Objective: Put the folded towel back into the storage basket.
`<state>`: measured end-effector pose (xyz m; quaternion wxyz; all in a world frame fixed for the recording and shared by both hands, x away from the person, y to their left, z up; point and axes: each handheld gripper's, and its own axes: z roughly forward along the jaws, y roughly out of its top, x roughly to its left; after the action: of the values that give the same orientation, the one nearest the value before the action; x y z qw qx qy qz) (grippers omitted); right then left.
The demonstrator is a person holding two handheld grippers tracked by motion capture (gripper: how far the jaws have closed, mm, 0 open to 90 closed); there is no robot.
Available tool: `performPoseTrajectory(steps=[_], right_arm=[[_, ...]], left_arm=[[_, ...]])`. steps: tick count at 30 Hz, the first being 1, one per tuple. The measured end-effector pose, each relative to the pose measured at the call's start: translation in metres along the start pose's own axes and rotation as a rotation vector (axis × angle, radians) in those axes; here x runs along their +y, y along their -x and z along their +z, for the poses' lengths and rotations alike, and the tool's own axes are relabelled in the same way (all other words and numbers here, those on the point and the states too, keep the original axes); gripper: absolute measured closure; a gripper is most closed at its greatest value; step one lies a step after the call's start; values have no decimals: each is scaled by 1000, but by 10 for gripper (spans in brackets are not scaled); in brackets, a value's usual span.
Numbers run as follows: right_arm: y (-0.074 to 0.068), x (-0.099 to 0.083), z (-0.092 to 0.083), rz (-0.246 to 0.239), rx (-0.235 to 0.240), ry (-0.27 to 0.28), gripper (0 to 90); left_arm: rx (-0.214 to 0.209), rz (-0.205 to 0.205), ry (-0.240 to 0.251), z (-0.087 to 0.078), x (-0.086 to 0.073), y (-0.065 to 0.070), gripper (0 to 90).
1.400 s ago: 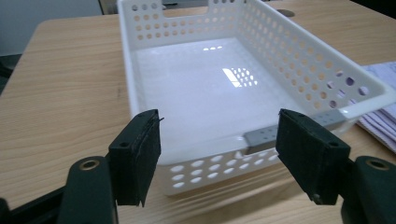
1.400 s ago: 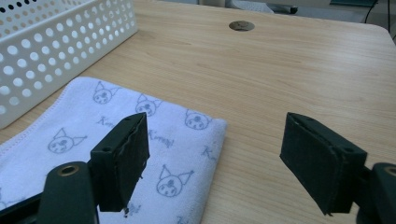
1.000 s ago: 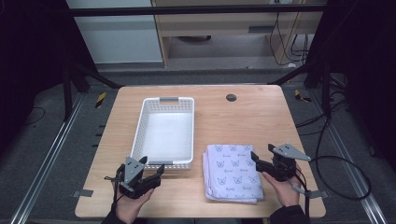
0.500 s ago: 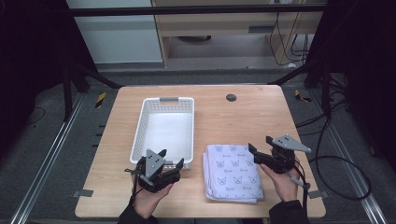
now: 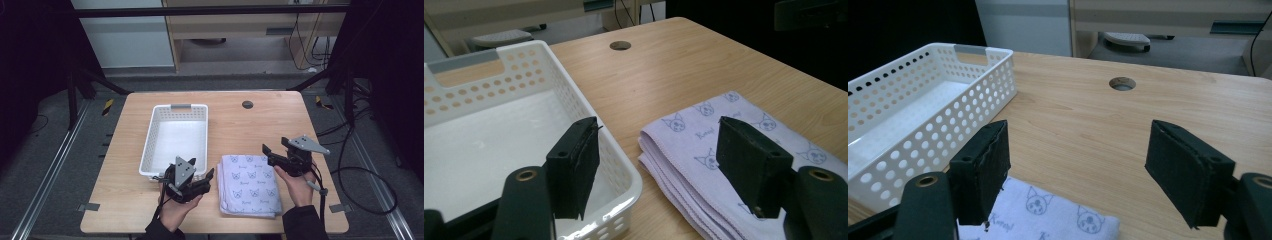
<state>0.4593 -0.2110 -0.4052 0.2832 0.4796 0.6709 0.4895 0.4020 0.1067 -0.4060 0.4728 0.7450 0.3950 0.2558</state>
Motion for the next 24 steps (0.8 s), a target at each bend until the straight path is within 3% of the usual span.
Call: performPoseTrajectory(steps=[4,12,18,21,24], right_arm=[[-3,1,6,-4,-18,5,247],[-5,0,15,-1,-22,1,244],[-4,-5,23,8,-8,-23,269],[-4,-8,26,-11,-5,-52,284],[-2,-12,30,-3,7,-80,303]], left_arm=[[-14,-26,0,5,0,3,324],[-26,0,-33,14,-9,19,324],[-48,23,-69,21,-18,33,336],[-51,32,-85,24,-25,38,347],[-63,18,-110,29,-32,41,364]])
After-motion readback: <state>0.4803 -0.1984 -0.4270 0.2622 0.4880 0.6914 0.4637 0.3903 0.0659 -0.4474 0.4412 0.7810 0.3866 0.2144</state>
